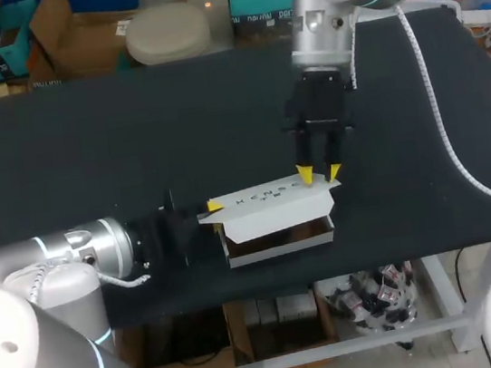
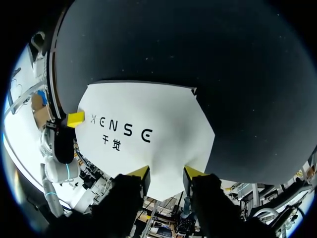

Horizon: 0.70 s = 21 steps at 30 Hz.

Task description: Assemble the packaging by folding the flat box into shape, placing the metal phone stand inside, and closing the box properly

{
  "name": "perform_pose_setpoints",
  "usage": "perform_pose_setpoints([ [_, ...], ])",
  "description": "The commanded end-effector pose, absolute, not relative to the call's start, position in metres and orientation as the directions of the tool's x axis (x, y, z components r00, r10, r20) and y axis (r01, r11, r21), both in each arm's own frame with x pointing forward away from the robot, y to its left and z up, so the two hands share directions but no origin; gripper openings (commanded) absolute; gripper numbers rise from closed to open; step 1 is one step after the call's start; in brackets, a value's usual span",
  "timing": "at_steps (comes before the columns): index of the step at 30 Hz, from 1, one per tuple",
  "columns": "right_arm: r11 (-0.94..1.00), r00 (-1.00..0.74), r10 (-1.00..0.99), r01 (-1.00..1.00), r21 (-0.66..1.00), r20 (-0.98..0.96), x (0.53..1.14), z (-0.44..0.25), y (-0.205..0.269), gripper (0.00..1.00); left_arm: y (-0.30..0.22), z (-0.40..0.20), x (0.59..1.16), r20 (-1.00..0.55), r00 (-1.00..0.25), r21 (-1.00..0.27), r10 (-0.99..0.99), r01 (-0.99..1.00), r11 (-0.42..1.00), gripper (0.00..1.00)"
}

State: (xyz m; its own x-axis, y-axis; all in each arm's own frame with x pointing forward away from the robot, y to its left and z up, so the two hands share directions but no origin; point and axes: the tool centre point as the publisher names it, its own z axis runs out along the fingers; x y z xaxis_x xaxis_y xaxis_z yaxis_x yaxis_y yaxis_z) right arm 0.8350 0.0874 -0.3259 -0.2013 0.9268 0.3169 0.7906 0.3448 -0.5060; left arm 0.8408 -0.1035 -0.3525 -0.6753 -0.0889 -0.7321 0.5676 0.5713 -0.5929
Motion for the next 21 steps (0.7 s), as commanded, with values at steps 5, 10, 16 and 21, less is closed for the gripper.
perform_pose_setpoints([
  [5, 0.344, -0.199, 0.927, 0.792, -0.505, 0.319, 0.833, -0.326, 0.087, 0.45, -0.095, -0.355, 0.834, -0.747, -0.655, -0.591, -0.111, 0.578, 0.563, 0.25],
  [10, 0.343, -0.197, 0.926, 0.795, -0.5, 0.321, 0.833, -0.326, 0.087, 0.46, -0.086, -0.352, 0.829, -0.753, -0.645, -0.59, -0.131, 0.573, 0.568, 0.33],
  [16, 0.344, -0.196, 0.924, 0.8, -0.492, 0.328, 0.833, -0.325, 0.088, 0.46, -0.077, -0.346, 0.824, -0.758, -0.637, -0.584, -0.145, 0.561, 0.587, 0.38],
  [21, 0.342, -0.193, 0.924, 0.804, -0.486, 0.33, 0.833, -0.326, 0.088, 0.47, -0.065, -0.343, 0.82, -0.752, -0.638, -0.582, -0.163, 0.528, 0.619, 0.39],
])
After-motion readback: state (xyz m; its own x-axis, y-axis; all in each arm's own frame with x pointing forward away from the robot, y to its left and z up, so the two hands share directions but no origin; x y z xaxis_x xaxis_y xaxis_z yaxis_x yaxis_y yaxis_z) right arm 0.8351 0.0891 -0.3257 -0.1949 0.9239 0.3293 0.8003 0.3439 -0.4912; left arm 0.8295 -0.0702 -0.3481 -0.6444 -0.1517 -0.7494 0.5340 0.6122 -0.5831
